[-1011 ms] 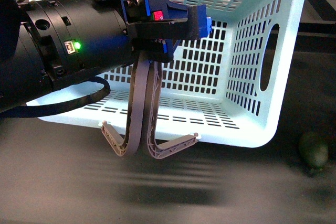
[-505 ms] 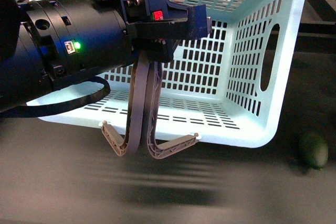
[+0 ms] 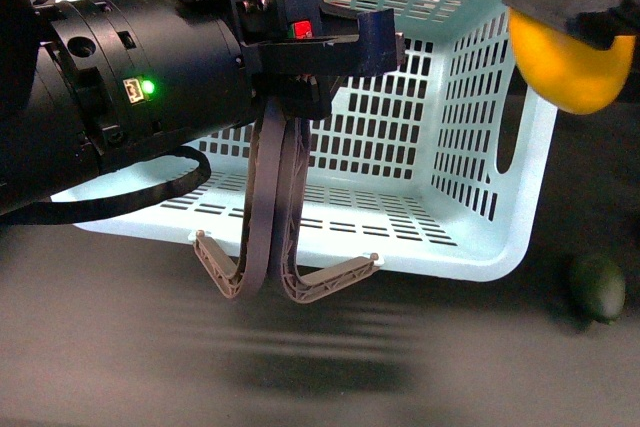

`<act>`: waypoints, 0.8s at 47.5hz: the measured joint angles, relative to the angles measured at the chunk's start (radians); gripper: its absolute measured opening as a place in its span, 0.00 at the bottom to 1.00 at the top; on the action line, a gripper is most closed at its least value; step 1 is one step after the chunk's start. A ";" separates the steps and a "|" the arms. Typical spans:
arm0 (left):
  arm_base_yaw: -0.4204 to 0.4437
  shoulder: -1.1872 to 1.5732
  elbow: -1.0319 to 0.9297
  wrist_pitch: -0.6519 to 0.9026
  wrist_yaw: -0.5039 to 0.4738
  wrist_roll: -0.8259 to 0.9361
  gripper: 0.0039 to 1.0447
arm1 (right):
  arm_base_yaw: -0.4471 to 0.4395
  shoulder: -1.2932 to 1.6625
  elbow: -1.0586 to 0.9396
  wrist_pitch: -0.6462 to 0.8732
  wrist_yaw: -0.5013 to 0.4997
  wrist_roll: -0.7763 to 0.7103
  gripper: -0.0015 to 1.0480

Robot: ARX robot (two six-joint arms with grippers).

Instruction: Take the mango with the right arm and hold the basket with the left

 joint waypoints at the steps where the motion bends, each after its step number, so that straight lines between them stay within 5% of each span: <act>1: 0.000 0.000 0.000 0.000 0.000 0.000 0.09 | 0.006 0.016 0.008 0.005 0.006 0.005 0.61; 25: 0.000 0.000 0.000 0.000 -0.001 0.000 0.09 | 0.091 0.325 0.211 0.050 0.068 0.036 0.61; 38: 0.000 0.000 0.000 0.000 -0.001 0.000 0.09 | 0.106 0.317 0.208 0.094 0.099 0.044 0.94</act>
